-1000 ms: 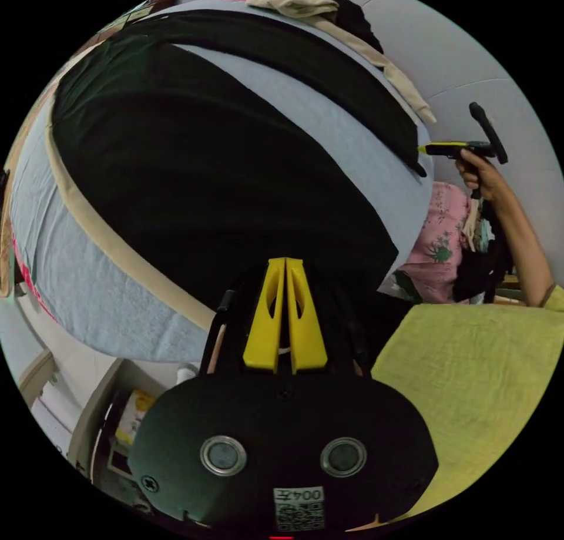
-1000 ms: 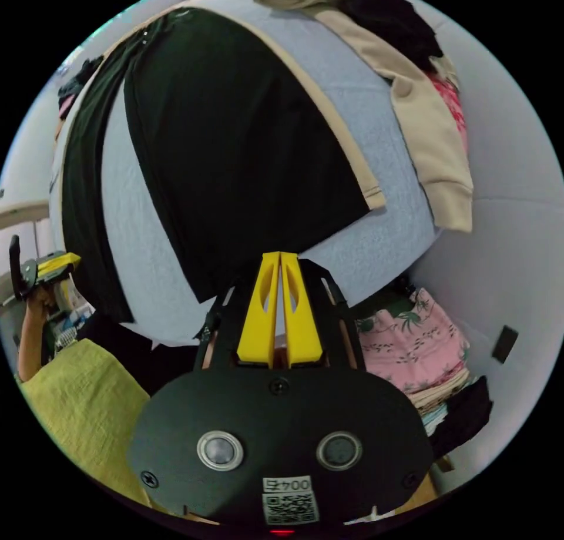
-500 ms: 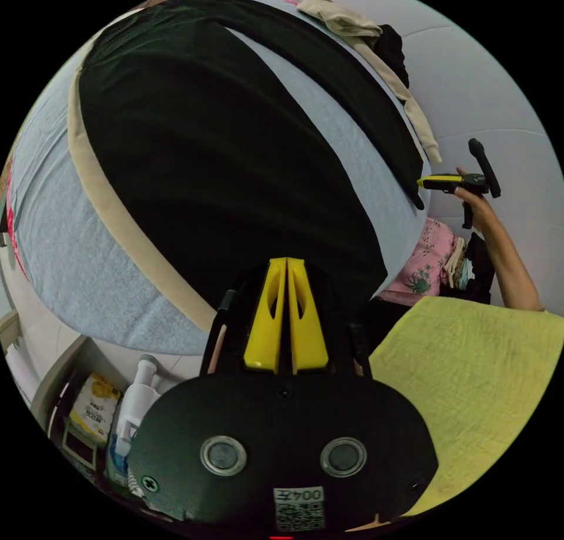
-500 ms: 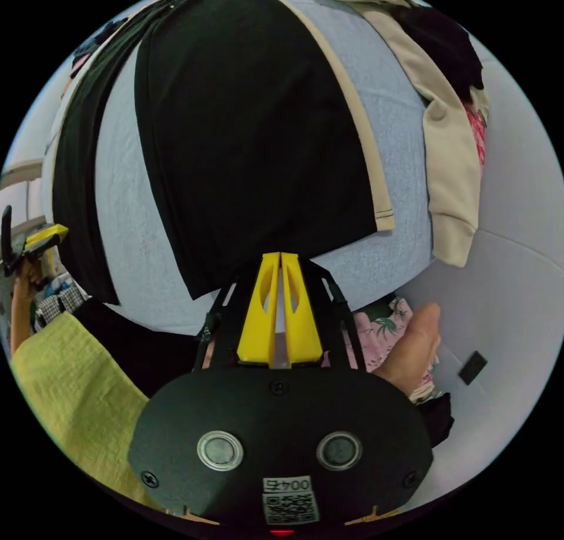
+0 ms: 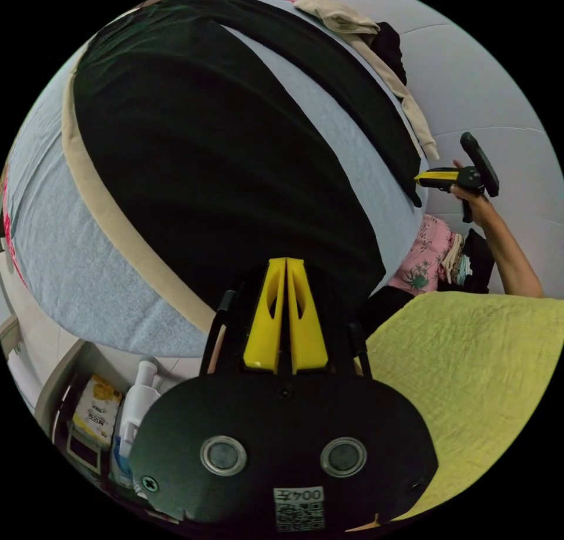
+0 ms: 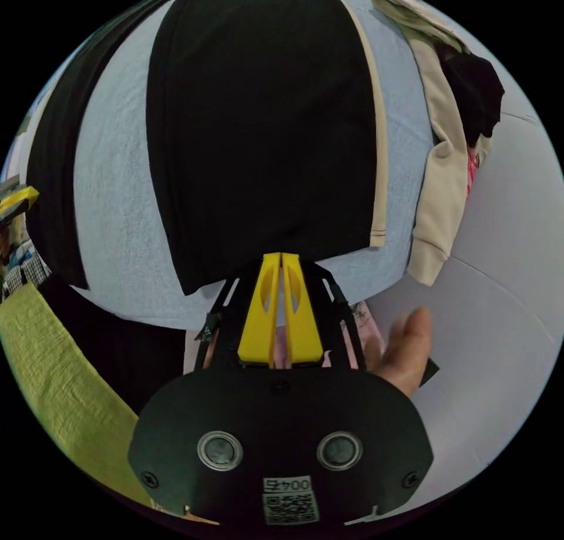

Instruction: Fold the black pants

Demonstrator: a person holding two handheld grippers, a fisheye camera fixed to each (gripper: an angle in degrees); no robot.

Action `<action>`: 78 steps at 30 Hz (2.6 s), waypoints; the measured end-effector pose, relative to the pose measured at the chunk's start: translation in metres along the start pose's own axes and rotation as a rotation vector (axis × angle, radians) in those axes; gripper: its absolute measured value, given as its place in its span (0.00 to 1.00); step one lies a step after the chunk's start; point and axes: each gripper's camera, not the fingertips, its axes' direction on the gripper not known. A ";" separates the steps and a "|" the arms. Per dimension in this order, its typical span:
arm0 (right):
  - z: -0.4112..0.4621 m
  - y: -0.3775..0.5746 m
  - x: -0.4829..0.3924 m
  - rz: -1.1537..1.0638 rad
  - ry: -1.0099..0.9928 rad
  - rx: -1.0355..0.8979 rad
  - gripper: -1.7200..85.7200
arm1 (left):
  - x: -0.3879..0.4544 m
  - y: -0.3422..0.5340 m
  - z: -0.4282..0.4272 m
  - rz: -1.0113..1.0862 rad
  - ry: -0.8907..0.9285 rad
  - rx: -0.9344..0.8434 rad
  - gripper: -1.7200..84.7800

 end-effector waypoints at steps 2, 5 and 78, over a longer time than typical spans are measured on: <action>0.007 -0.005 0.003 -0.058 0.036 0.011 0.01 | -0.004 0.002 0.007 -0.006 0.012 0.003 0.02; 0.016 -0.014 0.022 -0.072 -0.008 0.007 0.01 | -0.010 0.004 0.019 -0.032 0.025 0.003 0.02; 0.085 -0.014 0.268 -0.401 -0.208 0.208 0.01 | 0.242 -0.029 0.305 -0.187 -0.016 0.191 0.02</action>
